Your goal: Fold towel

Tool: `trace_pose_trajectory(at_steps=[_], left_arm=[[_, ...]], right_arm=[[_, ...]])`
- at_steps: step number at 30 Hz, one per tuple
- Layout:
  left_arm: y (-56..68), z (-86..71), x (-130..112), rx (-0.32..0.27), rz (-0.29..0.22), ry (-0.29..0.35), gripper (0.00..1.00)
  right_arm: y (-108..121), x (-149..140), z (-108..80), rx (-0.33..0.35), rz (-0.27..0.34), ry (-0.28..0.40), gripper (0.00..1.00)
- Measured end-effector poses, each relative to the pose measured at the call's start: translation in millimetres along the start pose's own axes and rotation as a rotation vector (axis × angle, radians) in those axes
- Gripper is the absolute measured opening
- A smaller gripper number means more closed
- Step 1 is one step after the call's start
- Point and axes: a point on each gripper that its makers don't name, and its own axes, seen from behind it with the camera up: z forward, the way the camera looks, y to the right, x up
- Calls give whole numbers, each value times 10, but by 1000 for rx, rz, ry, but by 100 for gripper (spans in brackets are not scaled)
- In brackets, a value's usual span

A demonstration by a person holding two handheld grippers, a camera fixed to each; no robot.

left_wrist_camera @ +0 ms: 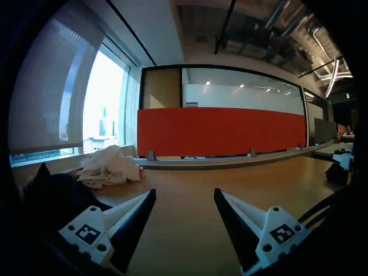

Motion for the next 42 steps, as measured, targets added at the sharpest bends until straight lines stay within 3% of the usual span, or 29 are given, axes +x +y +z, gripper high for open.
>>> trace_pose_trajectory(at_steps=[42], left_arm=[[-36, -14, 108, -1, -1, -4, 94]], right_arm=[[2, 2, -4, 0, 0, 0, 100]])
